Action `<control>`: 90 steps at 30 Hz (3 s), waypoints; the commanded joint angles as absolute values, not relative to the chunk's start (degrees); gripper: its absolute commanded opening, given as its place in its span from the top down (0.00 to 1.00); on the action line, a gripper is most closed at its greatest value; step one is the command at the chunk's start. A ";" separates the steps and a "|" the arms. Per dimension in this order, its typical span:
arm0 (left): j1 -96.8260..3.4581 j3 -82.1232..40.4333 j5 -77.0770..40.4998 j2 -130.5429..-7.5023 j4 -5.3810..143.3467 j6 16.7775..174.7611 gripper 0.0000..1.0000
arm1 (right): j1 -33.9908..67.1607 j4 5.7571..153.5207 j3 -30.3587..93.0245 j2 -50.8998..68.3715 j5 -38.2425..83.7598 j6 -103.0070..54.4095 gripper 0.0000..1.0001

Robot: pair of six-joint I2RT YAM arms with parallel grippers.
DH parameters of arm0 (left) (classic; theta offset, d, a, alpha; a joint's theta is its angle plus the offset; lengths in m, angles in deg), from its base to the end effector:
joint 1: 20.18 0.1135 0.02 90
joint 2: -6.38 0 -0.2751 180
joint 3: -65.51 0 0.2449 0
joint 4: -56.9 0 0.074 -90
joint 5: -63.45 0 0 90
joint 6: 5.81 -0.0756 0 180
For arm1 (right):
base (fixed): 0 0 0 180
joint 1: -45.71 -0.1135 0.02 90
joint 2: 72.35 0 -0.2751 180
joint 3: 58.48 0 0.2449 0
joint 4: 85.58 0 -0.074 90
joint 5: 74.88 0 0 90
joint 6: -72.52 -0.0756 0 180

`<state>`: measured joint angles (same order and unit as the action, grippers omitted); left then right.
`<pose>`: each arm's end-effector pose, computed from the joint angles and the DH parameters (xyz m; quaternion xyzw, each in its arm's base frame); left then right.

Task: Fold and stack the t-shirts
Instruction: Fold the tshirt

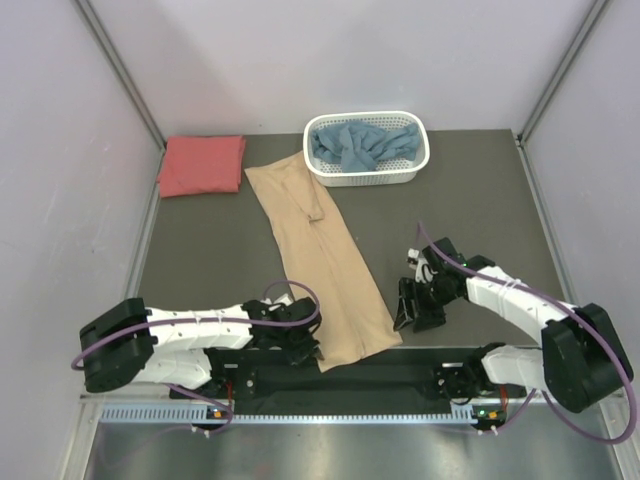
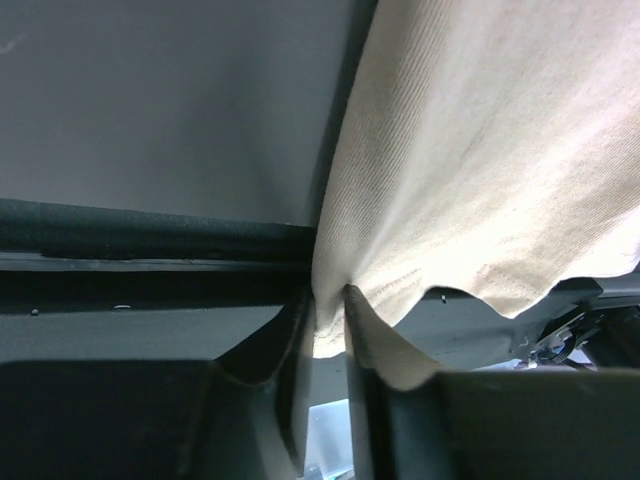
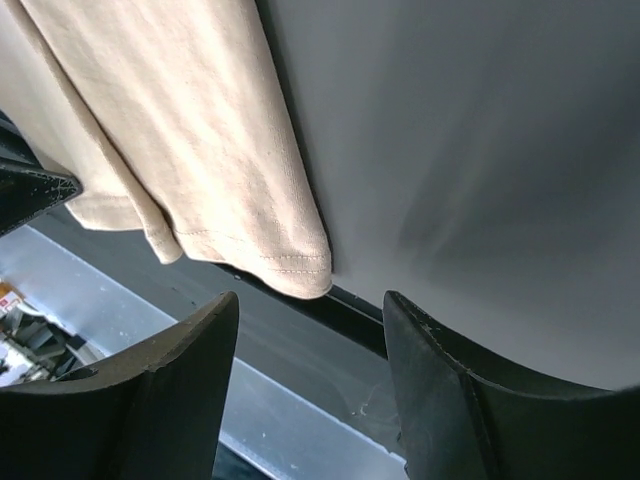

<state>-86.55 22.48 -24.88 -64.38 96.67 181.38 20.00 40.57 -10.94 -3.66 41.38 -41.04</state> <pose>0.0795 -0.1872 0.1211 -0.2579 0.9462 -0.1951 0.0137 0.1523 0.1104 0.1445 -0.0478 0.9648 0.2577 0.0217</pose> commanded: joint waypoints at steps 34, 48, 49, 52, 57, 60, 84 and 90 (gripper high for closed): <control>-88.21 24.17 -24.44 -60.94 95.26 185.97 1.00 | 16.18 52.19 -16.17 6.23 39.21 -44.73 0.66; -91.64 25.04 -26.02 -56.90 99.47 191.06 1.00 | 16.09 50.18 -18.55 -2.20 38.05 -46.66 1.00; -92.34 25.13 -26.02 -56.38 100.26 191.50 1.00 | 16.09 49.91 -18.64 -3.08 38.84 -46.75 1.00; -94.35 25.13 -27.85 -55.14 102.02 193.70 1.00 | 15.74 49.65 -19.25 -4.40 40.78 -46.66 1.00; -96.21 25.22 -28.57 -52.77 105.27 196.25 1.00 | 14.60 48.33 -19.34 -8.00 41.84 -48.68 1.00; -96.82 25.22 -28.22 -51.80 106.50 196.78 1.00 | 14.25 48.07 -19.43 -9.76 42.62 -50.00 1.00; -80.08 9.52 -42.29 -47.39 118.10 178.20 1.00 | 13.10 43.15 19.23 14.83 43.33 -40.34 1.00; -63.80 5.97 -38.51 -51.97 115.56 164.03 1.00 | 13.46 42.44 28.11 22.83 43.42 -37.79 1.00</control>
<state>-69.90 7.53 -40.22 -51.70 115.84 174.73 13.92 43.07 22.72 20.27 42.73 -40.49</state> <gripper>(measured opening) 0.017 0.014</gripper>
